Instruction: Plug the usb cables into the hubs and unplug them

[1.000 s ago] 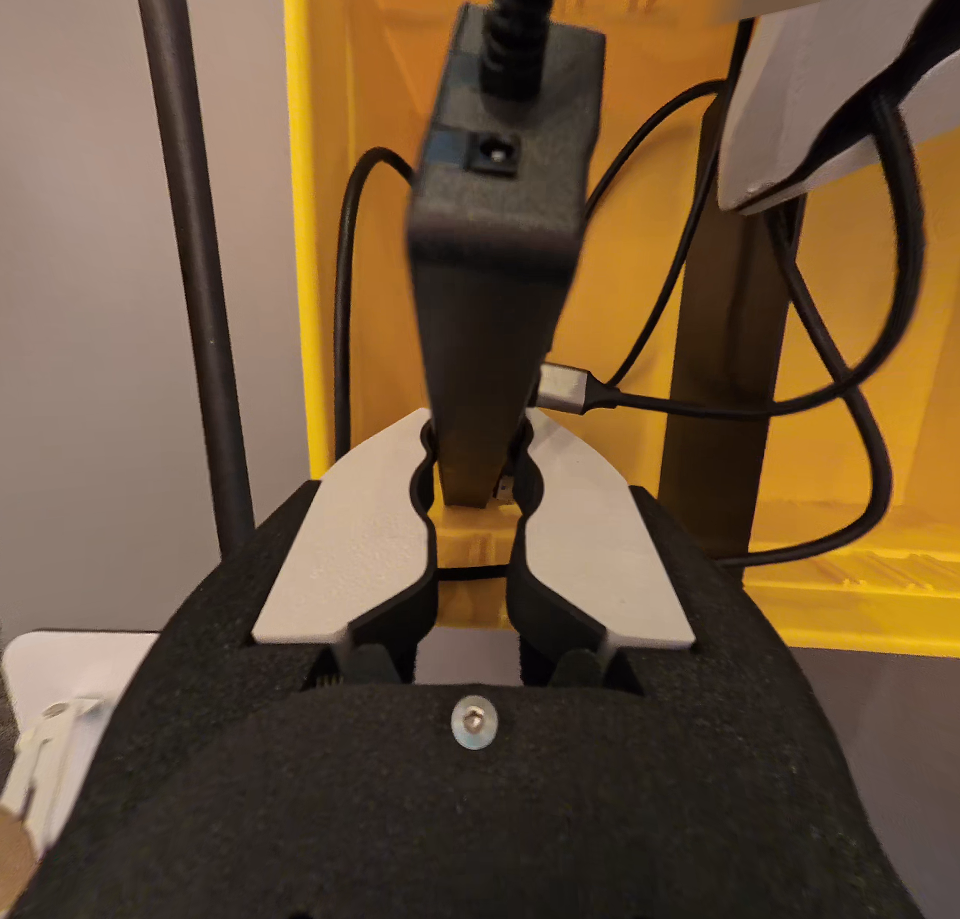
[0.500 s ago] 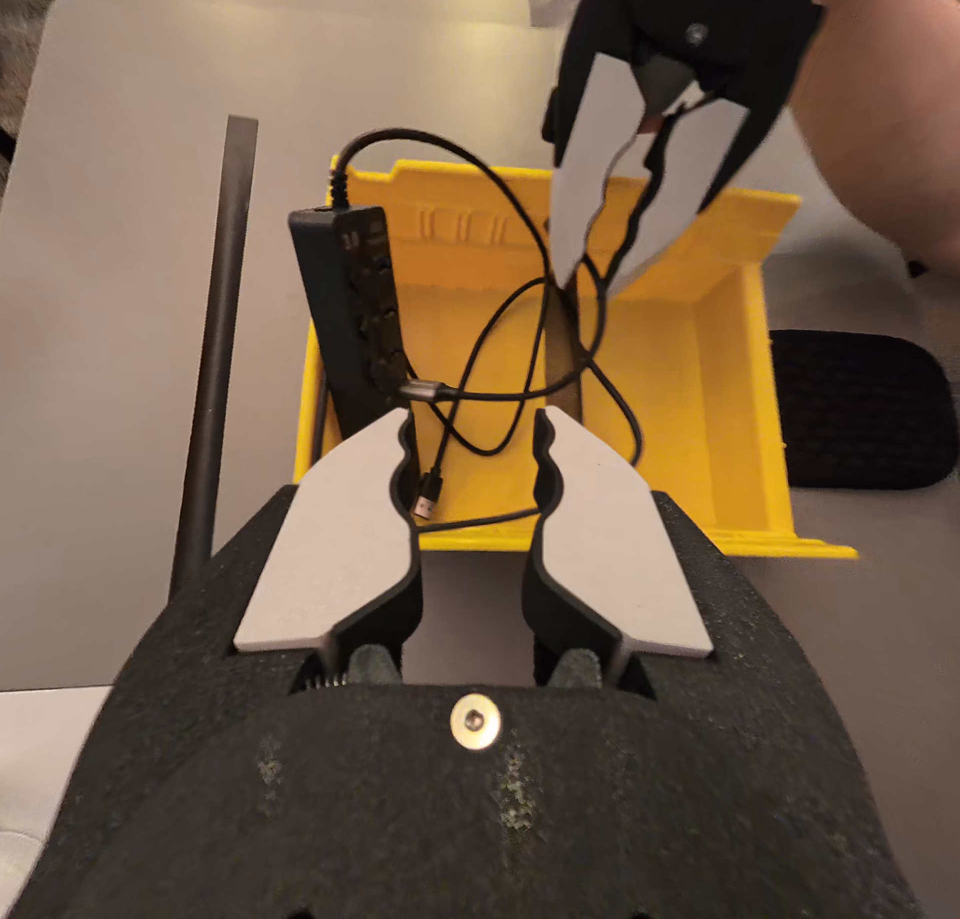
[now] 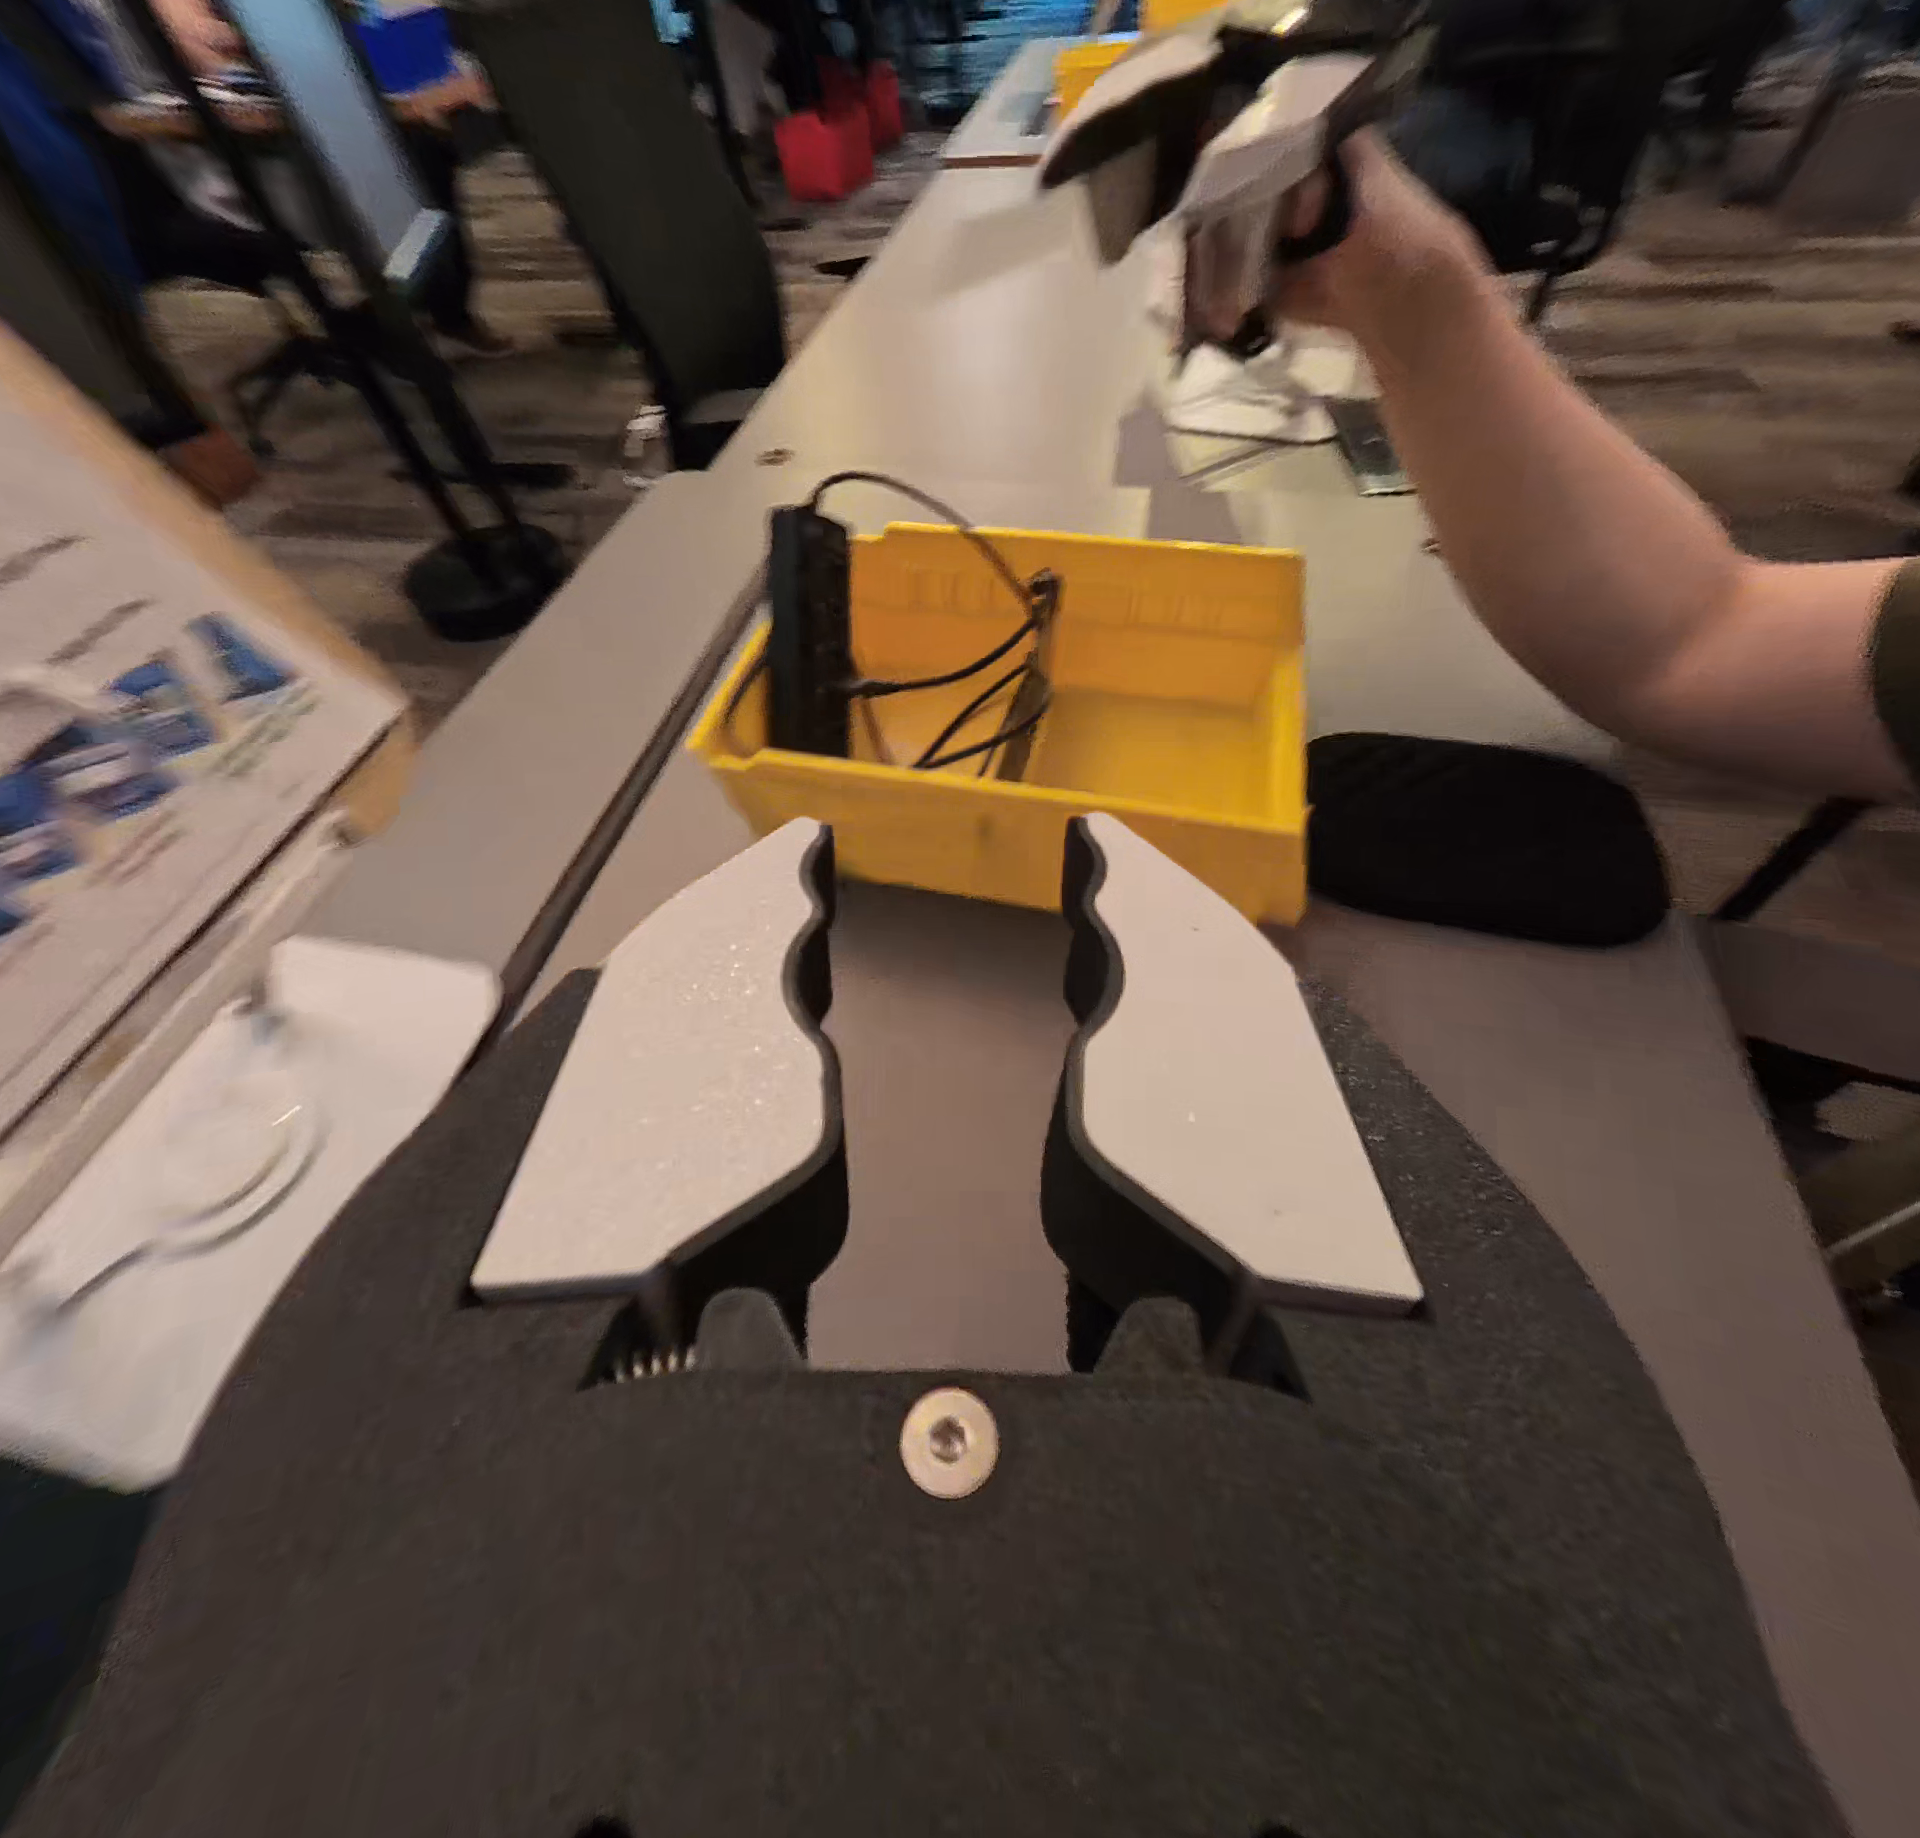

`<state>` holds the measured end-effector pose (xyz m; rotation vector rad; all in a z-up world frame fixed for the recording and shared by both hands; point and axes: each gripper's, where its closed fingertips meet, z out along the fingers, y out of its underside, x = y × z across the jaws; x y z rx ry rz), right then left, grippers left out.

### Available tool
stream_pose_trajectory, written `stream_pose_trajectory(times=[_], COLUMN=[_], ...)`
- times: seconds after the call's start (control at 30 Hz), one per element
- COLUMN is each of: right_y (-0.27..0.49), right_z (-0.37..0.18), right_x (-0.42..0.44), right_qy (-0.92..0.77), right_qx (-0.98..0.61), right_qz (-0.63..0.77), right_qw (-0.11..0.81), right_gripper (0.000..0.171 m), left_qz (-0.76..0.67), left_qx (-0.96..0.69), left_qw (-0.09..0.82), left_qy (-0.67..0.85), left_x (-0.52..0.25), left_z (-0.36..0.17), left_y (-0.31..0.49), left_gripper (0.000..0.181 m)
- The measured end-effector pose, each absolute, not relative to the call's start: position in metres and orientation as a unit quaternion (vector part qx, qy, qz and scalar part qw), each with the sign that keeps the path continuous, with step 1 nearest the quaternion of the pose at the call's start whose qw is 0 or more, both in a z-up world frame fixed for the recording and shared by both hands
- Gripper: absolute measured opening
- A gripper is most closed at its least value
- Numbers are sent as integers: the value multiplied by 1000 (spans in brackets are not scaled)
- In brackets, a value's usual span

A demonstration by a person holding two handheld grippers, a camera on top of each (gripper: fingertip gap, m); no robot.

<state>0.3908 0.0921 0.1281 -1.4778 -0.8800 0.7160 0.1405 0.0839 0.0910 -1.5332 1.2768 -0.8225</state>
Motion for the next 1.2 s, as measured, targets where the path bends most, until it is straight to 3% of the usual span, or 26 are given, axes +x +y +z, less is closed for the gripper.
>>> stream_pose_trajectory(times=[0.27, 0.37, 0.5, 0.77, 1.2], right_y=[85, 88, 86, 111, 107], right_z=[197, 190, 167, 132, 129], right_x=[314, 293, 271, 265, 253], right_qy=[-366, -369, -379, -404, -445], right_qx=[-616, -629, -611, -653, -627], right_qz=[204, 210, 249, 220, 183], right_qw=[667, 652, 649, 601, 613], right_gripper=[54, 53, 49, 49, 46], left_qz=[-164, -118, -90, -30, 84], left_qx=[-717, -764, -811, -826, -820], left_qw=[518, 468, 371, 242, 169], left_qy=[437, 428, 444, 508, 541], left_x=[-5, -49, -93, -136, -150], left_z=[76, 47, -3, -73, -120], left_y=[73, 67, 45, 6, 53], left_gripper=[34, 29, 38, 36, 19])
